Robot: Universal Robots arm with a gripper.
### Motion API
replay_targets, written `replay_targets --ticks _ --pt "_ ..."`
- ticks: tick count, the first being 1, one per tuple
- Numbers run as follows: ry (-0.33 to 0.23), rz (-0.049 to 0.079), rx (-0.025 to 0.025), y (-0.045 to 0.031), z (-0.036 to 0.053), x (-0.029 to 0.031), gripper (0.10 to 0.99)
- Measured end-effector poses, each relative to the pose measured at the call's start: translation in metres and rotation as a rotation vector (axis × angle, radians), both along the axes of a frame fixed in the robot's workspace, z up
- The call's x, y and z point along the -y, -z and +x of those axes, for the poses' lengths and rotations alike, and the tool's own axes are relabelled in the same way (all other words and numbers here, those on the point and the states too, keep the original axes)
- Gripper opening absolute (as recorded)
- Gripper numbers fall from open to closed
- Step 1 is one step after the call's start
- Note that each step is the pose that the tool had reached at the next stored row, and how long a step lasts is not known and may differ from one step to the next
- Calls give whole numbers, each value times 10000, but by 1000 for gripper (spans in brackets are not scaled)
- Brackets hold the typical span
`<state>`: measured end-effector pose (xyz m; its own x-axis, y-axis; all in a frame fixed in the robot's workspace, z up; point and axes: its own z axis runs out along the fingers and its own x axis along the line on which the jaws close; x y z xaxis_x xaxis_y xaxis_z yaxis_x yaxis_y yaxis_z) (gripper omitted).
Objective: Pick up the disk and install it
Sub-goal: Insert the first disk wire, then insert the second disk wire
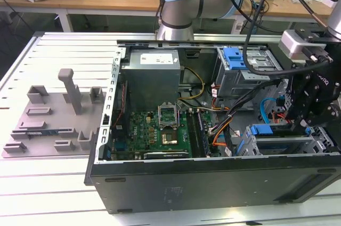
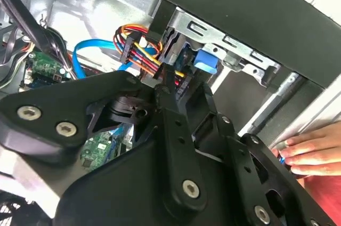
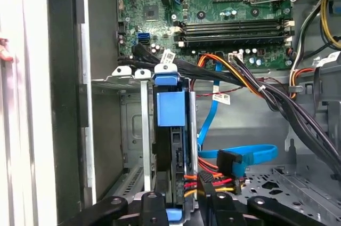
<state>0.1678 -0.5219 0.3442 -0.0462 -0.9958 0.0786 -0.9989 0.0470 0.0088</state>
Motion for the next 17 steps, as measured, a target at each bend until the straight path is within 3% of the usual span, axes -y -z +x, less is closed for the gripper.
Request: replay_targets --ticks 3,6,17 --pt "0 1 1 -203 0 -6 365" --pt "0 1 0 -324 0 -9 365" --pt "0 1 1 -347 0 -9 365"
